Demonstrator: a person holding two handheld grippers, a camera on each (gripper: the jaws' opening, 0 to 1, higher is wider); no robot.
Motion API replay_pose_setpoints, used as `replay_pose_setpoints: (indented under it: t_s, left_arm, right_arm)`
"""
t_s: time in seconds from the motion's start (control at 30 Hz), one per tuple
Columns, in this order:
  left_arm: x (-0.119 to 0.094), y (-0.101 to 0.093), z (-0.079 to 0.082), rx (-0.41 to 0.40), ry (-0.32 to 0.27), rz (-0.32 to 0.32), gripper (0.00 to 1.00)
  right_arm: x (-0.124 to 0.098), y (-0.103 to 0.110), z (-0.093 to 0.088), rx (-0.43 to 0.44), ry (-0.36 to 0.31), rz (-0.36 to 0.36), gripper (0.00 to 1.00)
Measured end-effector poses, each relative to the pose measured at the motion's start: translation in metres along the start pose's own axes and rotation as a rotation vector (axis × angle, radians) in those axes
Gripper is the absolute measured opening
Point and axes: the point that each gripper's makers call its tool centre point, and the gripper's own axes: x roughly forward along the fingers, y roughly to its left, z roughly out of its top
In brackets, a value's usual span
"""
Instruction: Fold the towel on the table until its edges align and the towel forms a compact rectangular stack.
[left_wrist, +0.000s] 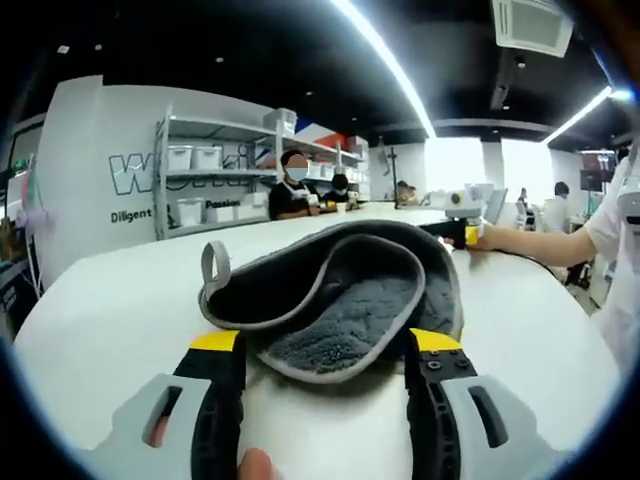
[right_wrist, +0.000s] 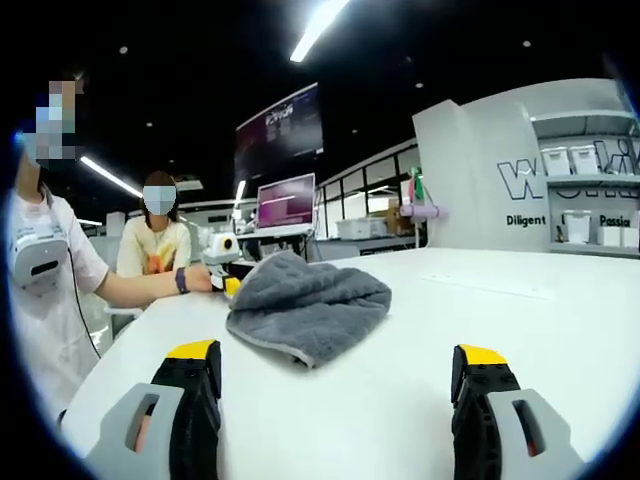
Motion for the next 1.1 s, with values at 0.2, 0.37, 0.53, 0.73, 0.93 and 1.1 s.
replay_pose_setpoints:
  t_s: [0.2, 0.37, 0.53, 0.73, 0.93, 1.1]
  left_arm:
    - [0.000, -0.003, 0.002, 0.004, -0.013, -0.016, 0.55]
    - [-0.001, -0.009, 0.005, 0.009, -0.028, -0.039, 0.46]
    - [-0.001, -0.013, 0.006, 0.006, -0.033, -0.057, 0.43]
    - [-0.001, -0.012, 0.008, -0.014, -0.044, -0.068, 0.36]
    - [0.000, -0.014, 0.008, -0.013, -0.042, -0.078, 0.36]
    - [0.002, -0.018, 0.004, 0.017, -0.018, -0.085, 0.41]
  right_arm:
    - [0.000, 0.000, 0.000, 0.000, 0.000, -0.001, 0.97]
    - [0.000, 0.000, 0.000, -0.001, 0.001, -0.002, 0.97]
    - [0.000, 0.000, 0.000, 0.000, 0.001, -0.001, 0.97]
    - [0.000, 0.000, 0.000, 0.001, 0.002, -0.001, 0.97]
    - [0.001, 0.001, 0.000, 0.002, 0.005, 0.001, 0.97]
    - [0.001, 0.000, 0.000, 0.001, 0.005, -0.001, 0.97]
